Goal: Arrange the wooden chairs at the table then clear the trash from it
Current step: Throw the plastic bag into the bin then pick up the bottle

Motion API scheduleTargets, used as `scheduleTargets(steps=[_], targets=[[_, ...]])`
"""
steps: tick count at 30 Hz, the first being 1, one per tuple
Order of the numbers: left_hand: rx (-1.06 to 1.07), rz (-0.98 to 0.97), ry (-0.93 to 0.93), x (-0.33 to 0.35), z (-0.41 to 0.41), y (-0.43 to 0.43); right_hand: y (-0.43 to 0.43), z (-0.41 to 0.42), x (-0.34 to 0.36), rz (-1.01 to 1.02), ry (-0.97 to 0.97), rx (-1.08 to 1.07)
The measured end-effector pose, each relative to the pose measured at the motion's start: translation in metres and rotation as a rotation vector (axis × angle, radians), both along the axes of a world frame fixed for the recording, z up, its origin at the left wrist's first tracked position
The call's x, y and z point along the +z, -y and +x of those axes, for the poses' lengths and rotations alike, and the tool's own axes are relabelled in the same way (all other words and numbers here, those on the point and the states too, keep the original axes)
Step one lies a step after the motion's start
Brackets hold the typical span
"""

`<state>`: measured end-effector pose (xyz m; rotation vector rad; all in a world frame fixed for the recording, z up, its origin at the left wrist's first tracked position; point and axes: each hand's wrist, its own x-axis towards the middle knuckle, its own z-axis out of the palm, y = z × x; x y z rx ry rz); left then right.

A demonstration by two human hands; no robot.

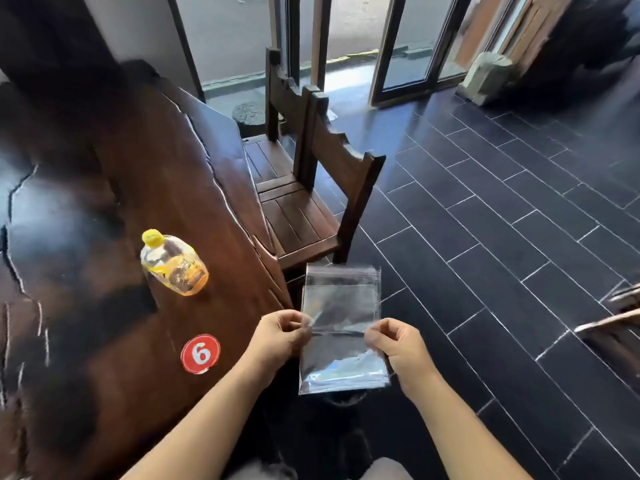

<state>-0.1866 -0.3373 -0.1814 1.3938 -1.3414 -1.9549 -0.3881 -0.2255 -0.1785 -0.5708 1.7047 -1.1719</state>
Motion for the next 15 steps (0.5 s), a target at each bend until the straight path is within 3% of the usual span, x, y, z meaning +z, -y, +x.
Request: scheduleTargets(steps=[6,15], targets=[[0.009,0.069,0.118,-0.043,-0.07,-0.032,-0.023,-0.075,-0.054,0.079,0.05,0.059],[0.142,0.15,0.338,-0.206,-0.116,-0.03,-0.007,-0.112,-0.205,0.22,-0.025,0.116]])
